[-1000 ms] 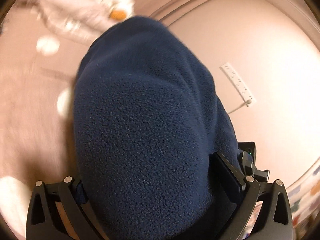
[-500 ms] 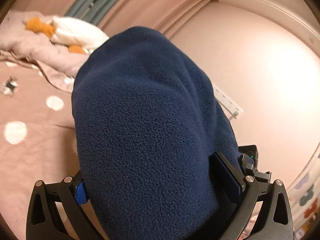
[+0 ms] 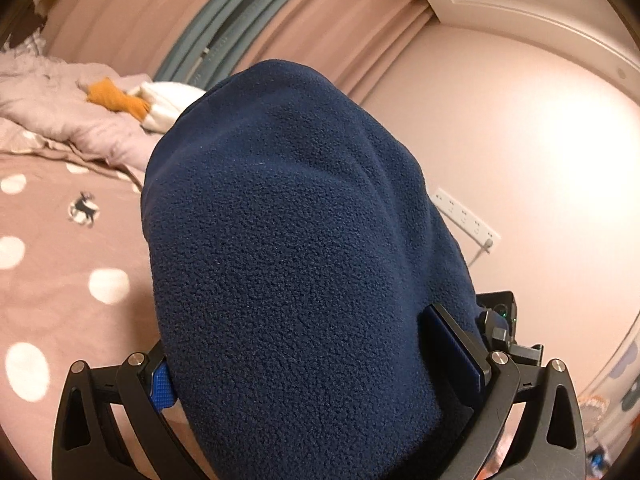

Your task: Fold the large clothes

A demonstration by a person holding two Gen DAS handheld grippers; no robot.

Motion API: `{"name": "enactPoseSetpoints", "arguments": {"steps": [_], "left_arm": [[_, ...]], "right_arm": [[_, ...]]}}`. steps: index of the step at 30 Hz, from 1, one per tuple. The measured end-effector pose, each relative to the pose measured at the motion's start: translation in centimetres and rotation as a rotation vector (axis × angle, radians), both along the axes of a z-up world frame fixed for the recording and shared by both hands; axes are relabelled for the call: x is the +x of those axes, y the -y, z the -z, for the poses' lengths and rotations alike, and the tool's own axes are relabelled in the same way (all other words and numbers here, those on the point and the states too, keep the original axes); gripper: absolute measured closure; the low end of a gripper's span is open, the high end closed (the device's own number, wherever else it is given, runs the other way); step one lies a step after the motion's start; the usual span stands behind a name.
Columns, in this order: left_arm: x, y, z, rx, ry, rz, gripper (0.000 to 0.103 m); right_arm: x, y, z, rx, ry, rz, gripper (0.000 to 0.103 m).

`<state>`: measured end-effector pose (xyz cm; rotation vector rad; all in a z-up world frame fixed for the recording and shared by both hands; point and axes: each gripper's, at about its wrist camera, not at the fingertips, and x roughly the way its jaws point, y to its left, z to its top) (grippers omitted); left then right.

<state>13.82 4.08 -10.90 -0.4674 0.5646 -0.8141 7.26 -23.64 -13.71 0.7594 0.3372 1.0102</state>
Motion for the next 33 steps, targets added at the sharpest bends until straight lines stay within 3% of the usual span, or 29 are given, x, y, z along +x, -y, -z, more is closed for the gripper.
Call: {"name": "enactPoseSetpoints", "arguments": {"steps": [2, 6, 10, 14, 16, 17, 18, 19, 20, 21, 23, 27, 30, 33], "left_arm": [[-2.2, -0.6, -0.9, 0.005, 0.012, -0.009, 0.000], [1.4, -0.8, -1.9, 0.037, 0.054, -0.038, 0.000], [6.9, 0.0, 0.9, 0.093, 0.048, -0.042, 0.000], [13.8, 1.1, 8.3, 0.142, -0.169, -0.079, 0.000], [16.4, 2.1, 12.8, 0.280, -0.300, -0.134, 0.000], [16.9, 2.5, 14.6, 0.378, -0.335, -0.167, 0.000], [16.9, 2.5, 15.4, 0.401, -0.333, -0.160, 0.000], [16.3, 2.2, 15.8, 0.343, -0.311, -0.127, 0.000], [15.7, 1.7, 15.5, 0.316, -0.306, -0.132, 0.000], [15.3, 1.5, 15.1, 0.325, -0.317, -0.149, 0.000], [14.1, 1.0, 13.9, 0.351, -0.321, -0.218, 0.000], [9.9, 0.7, 9.6, 0.384, -0.247, -0.348, 0.000], [6.3, 1.8, 5.4, 0.500, -0.097, -0.445, 0.000], [2.0, 2.4, 1.4, 0.517, 0.082, -0.512, 0.000]], "right_arm": [[1.1, -0.5, -0.7, -0.006, 0.011, -0.010, 0.021], [4.9, -0.8, -1.9, -0.034, 0.017, 0.001, 0.020], [9.7, -0.5, -0.8, -0.099, -0.026, 0.051, 0.017], [16.4, 1.2, 5.1, -0.149, -0.200, 0.139, 0.014], [18.7, 1.8, 8.5, -0.242, -0.319, 0.216, 0.016], [20.1, 2.1, 10.9, -0.318, -0.423, 0.252, 0.022], [21.0, 2.3, 12.9, -0.366, -0.509, 0.247, 0.022], [21.3, 2.5, 14.1, -0.354, -0.547, 0.229, 0.019], [20.9, 3.3, 14.9, -0.282, -0.526, 0.201, 0.018], [20.5, 3.5, 14.4, -0.294, -0.502, 0.217, 0.018], [19.8, 3.5, 12.8, -0.363, -0.477, 0.259, 0.016], [16.9, 2.6, 7.7, -0.563, -0.425, 0.374, 0.016], [12.9, 2.4, 3.7, -0.650, -0.317, 0.475, 0.011], [8.7, 2.6, -0.3, -0.697, -0.212, 0.584, 0.003]]}}
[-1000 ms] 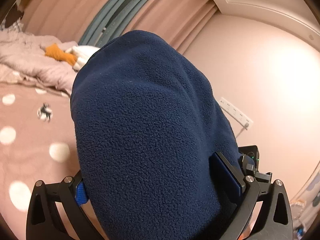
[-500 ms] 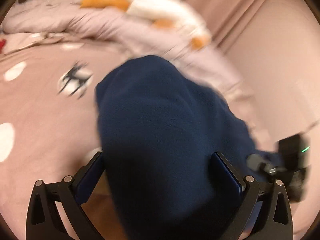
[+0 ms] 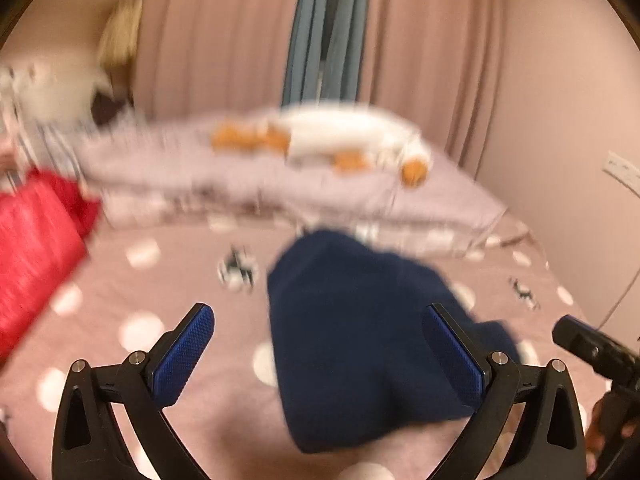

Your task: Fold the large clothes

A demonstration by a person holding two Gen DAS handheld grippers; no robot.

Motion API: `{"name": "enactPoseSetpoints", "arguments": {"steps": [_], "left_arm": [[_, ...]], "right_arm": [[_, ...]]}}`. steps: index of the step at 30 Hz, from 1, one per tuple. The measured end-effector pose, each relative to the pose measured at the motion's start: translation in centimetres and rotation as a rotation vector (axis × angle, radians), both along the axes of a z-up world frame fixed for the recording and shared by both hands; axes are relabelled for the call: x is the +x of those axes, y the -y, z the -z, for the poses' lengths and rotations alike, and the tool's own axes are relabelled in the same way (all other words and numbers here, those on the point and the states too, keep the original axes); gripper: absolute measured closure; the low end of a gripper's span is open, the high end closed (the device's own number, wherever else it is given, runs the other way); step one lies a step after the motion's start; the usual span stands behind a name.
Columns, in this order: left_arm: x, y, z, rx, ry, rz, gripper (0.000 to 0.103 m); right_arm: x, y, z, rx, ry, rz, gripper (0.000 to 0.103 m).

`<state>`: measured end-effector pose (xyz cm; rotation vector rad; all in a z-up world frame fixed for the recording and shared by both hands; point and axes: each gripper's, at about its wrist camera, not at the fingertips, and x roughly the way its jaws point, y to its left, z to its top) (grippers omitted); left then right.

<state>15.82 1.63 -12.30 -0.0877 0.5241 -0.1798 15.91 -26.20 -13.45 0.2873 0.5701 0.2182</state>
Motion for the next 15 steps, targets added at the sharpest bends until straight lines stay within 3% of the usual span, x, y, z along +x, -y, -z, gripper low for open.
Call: {"name": "enactPoseSetpoints", "arguments": {"steps": [2, 7, 11, 15], "left_arm": [[-3.3, 0.1, -2.3, 0.022, 0.060, -0.062, 0.000], [-7.7, 0.1, -4.7, 0.062, 0.064, -0.106, 0.000], [-7.6, 0.1, -4.3, 0.037, 0.035, -0.114, 0.000], [-7.9, 1.1, -4.2, 0.045, 0.037, -0.042, 0.000]], "right_arm": [[-2.5, 0.4, -2.4, -0.037, 0.042, 0.061, 0.000], [-6.9, -0.2, -5.1, -0.128, 0.063, 0.069, 0.000], [-10.2, -0.4, -5.3, -0.168, 0.084, 0.058, 0.000], [-11.9, -1.1, -5.7, -0.219, 0.152, 0.092, 0.000]]}}
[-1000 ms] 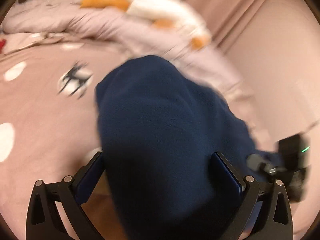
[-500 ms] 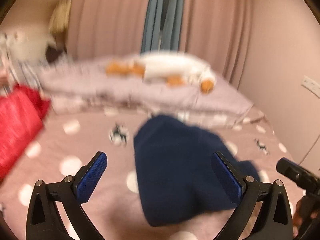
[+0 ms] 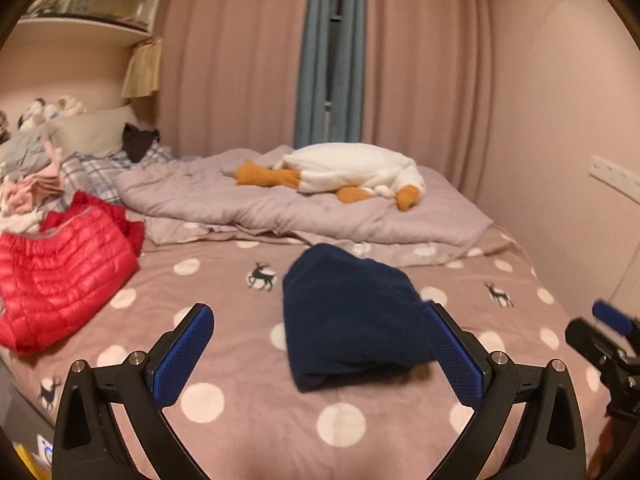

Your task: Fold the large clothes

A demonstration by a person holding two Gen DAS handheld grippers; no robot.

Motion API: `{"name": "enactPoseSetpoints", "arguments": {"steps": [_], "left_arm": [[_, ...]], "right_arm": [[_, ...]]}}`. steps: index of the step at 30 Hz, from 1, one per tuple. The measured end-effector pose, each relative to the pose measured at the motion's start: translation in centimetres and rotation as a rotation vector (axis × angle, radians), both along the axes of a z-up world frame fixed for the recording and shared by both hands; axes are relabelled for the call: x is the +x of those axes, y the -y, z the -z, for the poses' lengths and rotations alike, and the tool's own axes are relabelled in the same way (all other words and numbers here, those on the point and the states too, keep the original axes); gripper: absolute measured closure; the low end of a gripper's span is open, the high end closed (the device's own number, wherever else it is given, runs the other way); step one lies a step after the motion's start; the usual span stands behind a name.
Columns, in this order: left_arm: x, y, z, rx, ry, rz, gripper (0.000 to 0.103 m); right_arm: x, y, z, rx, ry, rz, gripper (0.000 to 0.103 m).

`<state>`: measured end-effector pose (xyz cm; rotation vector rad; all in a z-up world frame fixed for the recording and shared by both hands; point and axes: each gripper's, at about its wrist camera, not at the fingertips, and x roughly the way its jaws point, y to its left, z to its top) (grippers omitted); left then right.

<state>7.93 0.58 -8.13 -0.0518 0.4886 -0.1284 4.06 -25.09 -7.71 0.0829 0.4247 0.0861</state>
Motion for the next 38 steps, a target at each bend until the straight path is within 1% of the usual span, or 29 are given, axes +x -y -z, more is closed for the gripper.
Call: {"name": "enactPoseSetpoints", "arguments": {"steps": [2, 4, 6, 10, 23, 31, 35, 38], "left_arm": [[-0.4, 0.4, -0.2, -0.008, 0.009, 0.040, 0.000], [-0.6, 0.4, -0.3, -0.027, 0.010, 0.054, 0.000], [-0.6, 0.3, -0.4, -0.037, 0.021, 0.054, 0.000], [-0.7, 0.5, -0.4, -0.031, 0.033, 0.056, 0.000], [-0.1, 0.7, 0.1, -0.043, 0.021, 0.048, 0.000], [0.1, 0.3, -0.1, -0.074, 0.012, 0.037, 0.000], [0.0, 0.1, -0.3, -0.081, 0.045, 0.020, 0.000], [-0.2, 0.4, -0.4, -0.046, 0.075, 0.015, 0.000]], "right_arm": [[-0.4, -0.4, -0.1, -0.016, 0.017, -0.008, 0.000], [-0.7, -0.3, -0.1, -0.004, 0.019, -0.015, 0.000], [-0.7, -0.5, -0.1, -0.009, 0.016, -0.021, 0.000], [-0.5, -0.8, 0.1, -0.026, 0.011, -0.018, 0.000], [-0.2, -0.4, 0.3, -0.016, -0.014, 0.005, 0.000], [0.3, -0.1, 0.5, -0.025, -0.038, 0.029, 0.000], [0.2, 0.0, 0.5, -0.031, -0.039, 0.045, 0.000], [0.3, 0.2, 0.5, -0.032, -0.042, 0.052, 0.000]]}}
